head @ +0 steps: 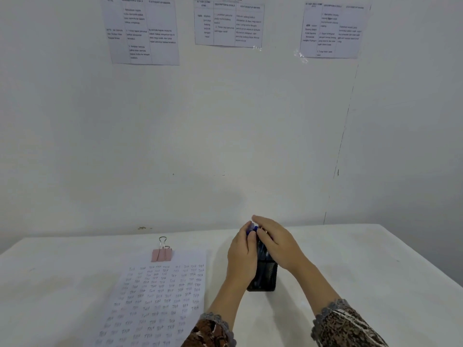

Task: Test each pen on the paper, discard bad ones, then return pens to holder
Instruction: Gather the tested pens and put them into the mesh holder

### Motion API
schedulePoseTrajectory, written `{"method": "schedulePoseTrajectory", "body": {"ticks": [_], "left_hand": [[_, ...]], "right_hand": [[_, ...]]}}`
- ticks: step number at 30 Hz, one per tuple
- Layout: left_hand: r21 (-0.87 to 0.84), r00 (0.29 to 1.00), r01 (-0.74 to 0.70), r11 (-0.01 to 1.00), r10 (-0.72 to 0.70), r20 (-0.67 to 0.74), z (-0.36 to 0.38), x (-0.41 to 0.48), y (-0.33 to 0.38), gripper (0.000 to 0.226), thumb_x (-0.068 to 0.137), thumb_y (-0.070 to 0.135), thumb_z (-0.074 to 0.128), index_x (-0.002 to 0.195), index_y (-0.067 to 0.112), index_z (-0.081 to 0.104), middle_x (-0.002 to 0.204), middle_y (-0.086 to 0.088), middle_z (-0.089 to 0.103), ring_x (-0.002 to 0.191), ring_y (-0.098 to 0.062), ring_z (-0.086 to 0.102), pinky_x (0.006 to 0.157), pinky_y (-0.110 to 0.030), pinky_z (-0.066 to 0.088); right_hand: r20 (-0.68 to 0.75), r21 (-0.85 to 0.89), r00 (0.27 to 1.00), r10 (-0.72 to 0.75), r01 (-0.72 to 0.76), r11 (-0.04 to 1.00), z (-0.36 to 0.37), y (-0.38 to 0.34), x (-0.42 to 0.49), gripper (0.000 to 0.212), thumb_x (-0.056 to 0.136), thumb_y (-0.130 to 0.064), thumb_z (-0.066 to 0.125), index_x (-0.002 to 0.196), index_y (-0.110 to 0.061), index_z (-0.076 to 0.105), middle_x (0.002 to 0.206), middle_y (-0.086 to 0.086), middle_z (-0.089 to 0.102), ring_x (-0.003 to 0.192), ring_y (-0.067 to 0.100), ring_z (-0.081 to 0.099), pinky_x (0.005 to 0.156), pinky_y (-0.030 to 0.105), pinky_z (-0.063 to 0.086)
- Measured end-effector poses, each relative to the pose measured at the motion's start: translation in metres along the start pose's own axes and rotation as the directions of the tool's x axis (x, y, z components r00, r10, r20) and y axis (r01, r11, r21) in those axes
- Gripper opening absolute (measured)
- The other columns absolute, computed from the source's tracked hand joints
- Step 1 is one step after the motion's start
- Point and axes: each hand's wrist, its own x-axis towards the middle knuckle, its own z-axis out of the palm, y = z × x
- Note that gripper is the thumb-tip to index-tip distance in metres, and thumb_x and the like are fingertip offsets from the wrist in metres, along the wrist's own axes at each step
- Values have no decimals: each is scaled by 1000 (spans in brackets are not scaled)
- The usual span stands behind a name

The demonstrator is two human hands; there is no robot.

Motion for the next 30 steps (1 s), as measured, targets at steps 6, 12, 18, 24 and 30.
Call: {"method": "schedulePoseTrajectory", "body": {"ticks": [6,12,18,24,30], "left_hand": [[-162,996,76,984,-69,53,1,-4,-2,45,98,37,29,142,27,28,137,17,36,127,1,34,107,-18,27],[-251,995,96,963,-90,36,10,-10,-16,47,94,46,28,139,33,32,137,14,44,124,1,43,104,-21,37],[-237,995,72,969,-86,-52,-6,-6,-17,38,98,37,29,135,34,38,129,15,50,118,1,47,93,-12,39],[-229,992,76,971,-97,-83,-22,-3,-23,38,98,36,27,135,33,36,128,13,50,117,-1,48,92,-11,39],[-179,995,62,982,-75,-69,-14,-5,-26,36,98,34,32,134,39,37,134,15,46,123,1,44,101,-16,38]], "right_hand": [[-188,679,920,343,-131,723,17,22,-22,34,100,-15,36,130,-15,50,133,-6,52,117,-5,47,83,-1,39],[76,893,873,482,-274,356,47,23,-27,76,74,-68,50,121,-10,61,121,13,64,115,27,59,99,40,44],[79,878,870,487,-292,379,61,16,-13,58,89,-55,35,115,-12,64,116,12,66,111,25,61,96,40,46],[25,827,862,506,-303,474,77,11,-6,53,96,-48,28,116,-13,63,116,11,66,109,22,62,101,43,45],[49,884,869,493,-267,383,86,27,-9,85,58,-87,51,109,-22,70,117,9,67,113,25,60,101,44,42]]}}
